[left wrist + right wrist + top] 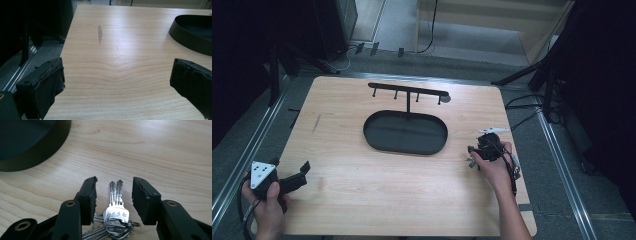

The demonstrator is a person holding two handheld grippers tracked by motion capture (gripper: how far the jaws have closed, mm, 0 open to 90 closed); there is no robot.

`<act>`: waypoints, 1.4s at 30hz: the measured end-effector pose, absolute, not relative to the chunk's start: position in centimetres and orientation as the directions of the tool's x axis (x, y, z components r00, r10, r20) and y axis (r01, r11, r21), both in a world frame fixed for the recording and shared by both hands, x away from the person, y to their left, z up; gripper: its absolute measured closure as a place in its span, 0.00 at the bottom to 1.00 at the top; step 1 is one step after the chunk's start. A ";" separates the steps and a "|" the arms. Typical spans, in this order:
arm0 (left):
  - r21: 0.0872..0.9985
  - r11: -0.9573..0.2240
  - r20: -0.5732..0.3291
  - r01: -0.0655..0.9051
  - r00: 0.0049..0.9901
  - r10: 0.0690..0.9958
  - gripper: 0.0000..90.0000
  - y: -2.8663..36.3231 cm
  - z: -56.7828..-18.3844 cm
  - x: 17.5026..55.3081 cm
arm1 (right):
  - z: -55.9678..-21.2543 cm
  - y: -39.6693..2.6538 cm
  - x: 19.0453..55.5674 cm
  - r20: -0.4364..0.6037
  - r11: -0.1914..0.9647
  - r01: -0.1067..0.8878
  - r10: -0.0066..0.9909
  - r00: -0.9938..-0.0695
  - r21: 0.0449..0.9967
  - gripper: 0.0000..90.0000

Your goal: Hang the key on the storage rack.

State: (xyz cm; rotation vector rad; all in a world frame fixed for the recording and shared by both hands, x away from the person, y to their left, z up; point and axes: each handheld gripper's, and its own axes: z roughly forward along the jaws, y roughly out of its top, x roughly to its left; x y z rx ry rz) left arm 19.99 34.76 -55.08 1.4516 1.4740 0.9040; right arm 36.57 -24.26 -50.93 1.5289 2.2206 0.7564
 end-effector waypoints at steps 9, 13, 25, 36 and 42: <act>0.924 0.064 -0.086 0.376 0.041 0.995 0.00 34.8 -55.1 20.0 | -52.1 -24.1 37.2 0.013 0.279 0.791 0.940 -0.340 0.544 0.73; 0.924 0.063 -0.085 0.376 0.041 0.996 0.00 34.7 -55.1 20.0 | -52.1 -24.2 37.0 0.002 0.295 0.788 0.936 -0.351 0.541 0.90; 0.924 0.068 -0.089 0.376 0.038 0.995 0.00 34.8 -55.1 20.0 | -49.3 -24.3 35.9 0.071 0.206 0.701 0.936 -0.345 0.683 0.92; 0.924 0.068 -0.088 0.376 0.038 0.995 0.00 34.8 -55.1 20.0 | -44.9 -20.9 35.1 0.084 0.195 0.585 0.906 -0.414 0.787 0.92; 0.924 0.072 -0.094 0.376 0.040 0.995 0.00 34.8 -55.1 20.0 | -42.5 -18.2 35.4 0.081 0.212 0.542 0.881 -0.467 0.813 0.92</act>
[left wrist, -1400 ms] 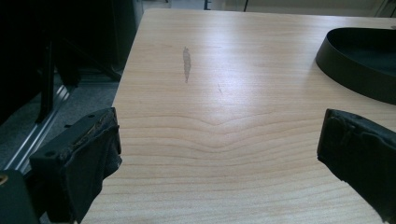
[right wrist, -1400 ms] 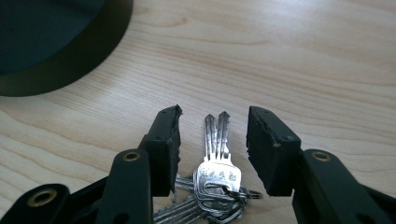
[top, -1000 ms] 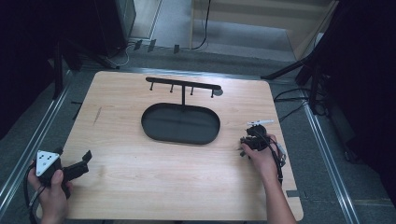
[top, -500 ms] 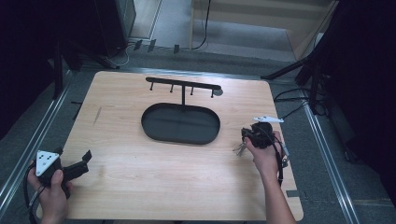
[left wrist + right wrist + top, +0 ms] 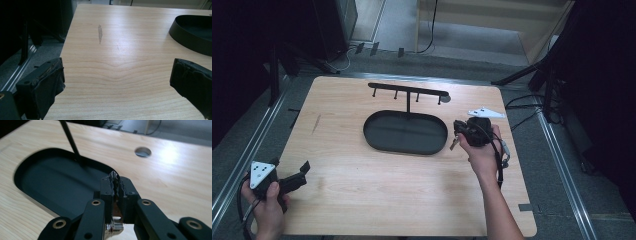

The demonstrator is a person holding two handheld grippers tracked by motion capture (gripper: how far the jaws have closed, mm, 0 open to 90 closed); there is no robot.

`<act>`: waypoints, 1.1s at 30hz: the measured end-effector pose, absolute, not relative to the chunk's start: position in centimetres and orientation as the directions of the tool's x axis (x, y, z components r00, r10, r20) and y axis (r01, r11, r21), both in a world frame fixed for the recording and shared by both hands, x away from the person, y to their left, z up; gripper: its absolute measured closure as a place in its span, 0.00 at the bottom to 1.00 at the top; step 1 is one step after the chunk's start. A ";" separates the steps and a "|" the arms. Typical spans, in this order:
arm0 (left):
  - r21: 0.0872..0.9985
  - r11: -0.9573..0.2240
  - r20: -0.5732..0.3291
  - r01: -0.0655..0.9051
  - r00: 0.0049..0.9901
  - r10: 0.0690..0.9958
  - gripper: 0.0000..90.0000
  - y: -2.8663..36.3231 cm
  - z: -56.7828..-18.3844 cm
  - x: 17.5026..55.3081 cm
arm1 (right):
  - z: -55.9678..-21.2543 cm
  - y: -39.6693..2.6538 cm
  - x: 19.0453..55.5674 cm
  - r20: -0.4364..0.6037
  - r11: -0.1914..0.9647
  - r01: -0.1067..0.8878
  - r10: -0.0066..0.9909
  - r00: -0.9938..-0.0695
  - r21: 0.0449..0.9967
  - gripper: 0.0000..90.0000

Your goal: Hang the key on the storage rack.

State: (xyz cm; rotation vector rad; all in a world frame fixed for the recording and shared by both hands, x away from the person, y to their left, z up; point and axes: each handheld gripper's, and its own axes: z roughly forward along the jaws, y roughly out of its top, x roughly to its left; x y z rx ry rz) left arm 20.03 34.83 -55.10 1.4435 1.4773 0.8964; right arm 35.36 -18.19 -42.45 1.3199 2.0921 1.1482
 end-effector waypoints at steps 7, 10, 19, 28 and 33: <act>0.923 0.073 -0.097 0.377 0.046 0.994 0.00 34.9 -55.1 20.0 | -39.9 -15.3 36.0 0.092 0.216 0.510 0.854 -0.512 0.832 0.92; 0.922 0.076 -0.102 0.381 0.049 0.994 0.00 34.9 -55.1 20.1 | -39.1 -14.5 36.3 0.093 0.220 0.501 0.845 -0.526 0.837 0.92; 0.920 0.082 -0.110 0.383 0.050 0.993 0.00 35.0 -55.1 20.1 | -36.4 -12.6 37.6 0.082 0.225 0.470 0.833 -0.548 0.853 0.92; 0.919 0.084 -0.115 0.386 0.057 0.992 0.00 35.1 -55.1 20.1 | -35.5 -12.2 38.9 0.075 0.224 0.467 0.839 -0.539 0.856 0.92; 0.919 0.085 -0.116 0.386 0.059 0.991 0.00 35.1 -55.1 20.1 | -35.4 -12.0 39.5 0.076 0.221 0.474 0.844 -0.530 0.853 0.92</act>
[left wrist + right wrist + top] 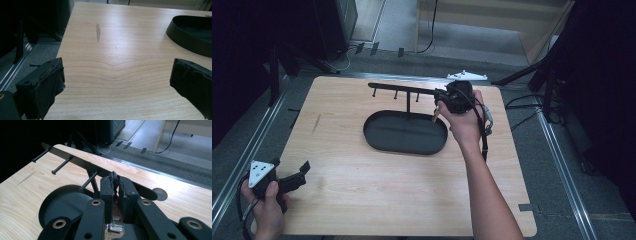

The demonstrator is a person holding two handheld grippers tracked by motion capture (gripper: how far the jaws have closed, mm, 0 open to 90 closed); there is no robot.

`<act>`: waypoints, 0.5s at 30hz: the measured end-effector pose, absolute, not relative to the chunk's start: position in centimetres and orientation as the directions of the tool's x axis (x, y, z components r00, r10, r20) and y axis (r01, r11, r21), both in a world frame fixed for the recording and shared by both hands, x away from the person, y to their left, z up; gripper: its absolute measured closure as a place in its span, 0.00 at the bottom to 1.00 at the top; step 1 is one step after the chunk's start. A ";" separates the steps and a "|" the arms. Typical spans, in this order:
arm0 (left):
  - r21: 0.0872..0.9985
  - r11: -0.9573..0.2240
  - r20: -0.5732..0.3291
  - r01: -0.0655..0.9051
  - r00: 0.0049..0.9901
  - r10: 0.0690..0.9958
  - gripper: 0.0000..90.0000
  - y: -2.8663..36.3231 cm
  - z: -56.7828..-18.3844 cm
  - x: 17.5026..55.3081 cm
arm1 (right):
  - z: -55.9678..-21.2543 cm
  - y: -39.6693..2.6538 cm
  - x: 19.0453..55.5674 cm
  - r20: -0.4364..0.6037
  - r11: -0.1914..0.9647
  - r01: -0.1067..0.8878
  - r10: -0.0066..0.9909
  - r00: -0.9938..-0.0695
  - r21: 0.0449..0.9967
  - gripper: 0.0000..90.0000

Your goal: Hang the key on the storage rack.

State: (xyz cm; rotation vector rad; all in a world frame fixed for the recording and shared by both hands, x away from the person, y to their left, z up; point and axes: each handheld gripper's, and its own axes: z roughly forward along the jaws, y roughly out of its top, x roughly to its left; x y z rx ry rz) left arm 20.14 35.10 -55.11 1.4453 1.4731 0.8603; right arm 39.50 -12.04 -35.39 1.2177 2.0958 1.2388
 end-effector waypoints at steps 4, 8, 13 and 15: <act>0.919 0.088 -0.119 0.385 0.059 0.991 0.00 35.1 -55.1 20.1 | -35.4 -11.9 39.8 0.070 0.225 0.472 0.845 -0.530 0.853 0.92; 0.919 0.088 -0.120 0.385 0.059 0.991 0.00 35.1 -55.1 20.1 | -35.5 -12.0 40.2 0.067 0.224 0.475 0.851 -0.522 0.851 0.92; 0.918 0.088 -0.120 0.386 0.061 0.991 0.00 35.1 -55.1 20.1 | -35.8 -12.5 40.7 0.069 0.213 0.481 0.861 -0.503 0.851 0.92; 0.918 0.088 -0.121 0.386 0.061 0.991 0.00 35.1 -55.1 20.1 | -35.8 -12.7 40.8 0.069 0.208 0.478 0.863 -0.500 0.853 0.92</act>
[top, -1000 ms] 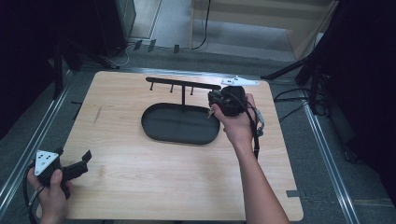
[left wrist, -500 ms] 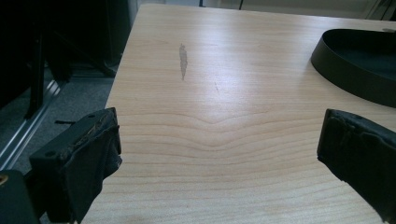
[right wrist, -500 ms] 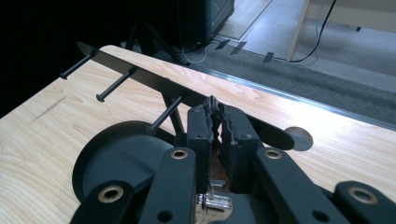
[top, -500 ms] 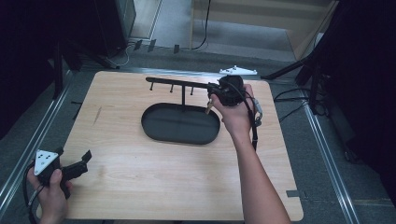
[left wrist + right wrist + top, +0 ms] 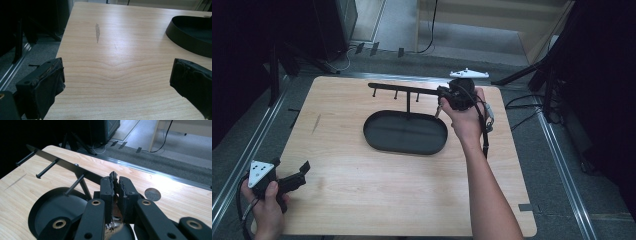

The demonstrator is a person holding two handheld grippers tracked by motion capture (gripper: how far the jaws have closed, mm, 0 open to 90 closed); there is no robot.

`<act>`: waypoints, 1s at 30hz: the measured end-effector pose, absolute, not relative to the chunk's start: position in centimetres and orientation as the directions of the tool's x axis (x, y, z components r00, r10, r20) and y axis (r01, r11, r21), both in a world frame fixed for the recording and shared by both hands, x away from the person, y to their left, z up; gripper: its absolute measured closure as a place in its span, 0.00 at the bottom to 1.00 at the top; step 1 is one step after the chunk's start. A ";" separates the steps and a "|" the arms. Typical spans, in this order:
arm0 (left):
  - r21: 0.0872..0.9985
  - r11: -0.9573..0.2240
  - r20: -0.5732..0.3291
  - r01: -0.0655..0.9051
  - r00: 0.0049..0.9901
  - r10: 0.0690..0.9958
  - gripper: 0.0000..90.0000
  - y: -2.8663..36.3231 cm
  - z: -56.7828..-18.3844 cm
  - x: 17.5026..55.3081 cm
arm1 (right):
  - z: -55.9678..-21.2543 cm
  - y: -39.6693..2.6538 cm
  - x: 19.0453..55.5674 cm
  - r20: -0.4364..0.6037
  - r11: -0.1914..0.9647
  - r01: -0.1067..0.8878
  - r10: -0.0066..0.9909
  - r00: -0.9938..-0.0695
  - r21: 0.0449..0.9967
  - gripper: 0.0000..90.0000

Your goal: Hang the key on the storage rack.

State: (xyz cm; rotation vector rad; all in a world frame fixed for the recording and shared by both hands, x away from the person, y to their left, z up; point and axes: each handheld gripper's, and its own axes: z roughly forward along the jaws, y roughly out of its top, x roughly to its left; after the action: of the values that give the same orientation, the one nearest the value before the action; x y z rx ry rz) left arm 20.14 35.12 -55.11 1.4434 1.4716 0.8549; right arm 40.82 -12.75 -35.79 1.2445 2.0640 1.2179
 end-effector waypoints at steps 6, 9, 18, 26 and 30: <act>0.918 0.088 -0.121 0.386 0.061 0.991 0.00 35.1 -55.1 20.1 | -36.1 -13.1 41.3 0.066 0.197 0.472 0.872 -0.484 0.860 0.92; 0.918 0.089 -0.121 0.386 0.061 0.991 0.00 35.1 -55.1 20.1 | -36.3 -13.3 41.6 0.064 0.193 0.467 0.875 -0.481 0.863 0.92; 0.918 0.089 -0.122 0.386 0.062 0.991 0.00 35.2 -55.1 20.1 | -35.5 -13.0 41.8 0.059 0.207 0.439 0.853 -0.519 0.874 0.92; 0.918 0.095 -0.128 0.384 0.062 0.990 0.00 35.2 -55.1 20.1 | -35.6 -13.1 42.3 0.071 0.200 0.456 0.857 -0.511 0.867 0.92; 0.918 0.094 -0.127 0.385 0.062 0.990 0.00 35.2 -55.1 20.1 | -35.6 -13.2 42.3 0.090 0.188 0.459 0.850 -0.519 0.868 0.92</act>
State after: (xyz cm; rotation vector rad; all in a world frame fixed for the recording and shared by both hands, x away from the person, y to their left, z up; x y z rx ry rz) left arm 20.14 35.19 -55.11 1.4383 1.4721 0.8494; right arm 42.31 -13.19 -35.58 1.2258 2.0566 1.2747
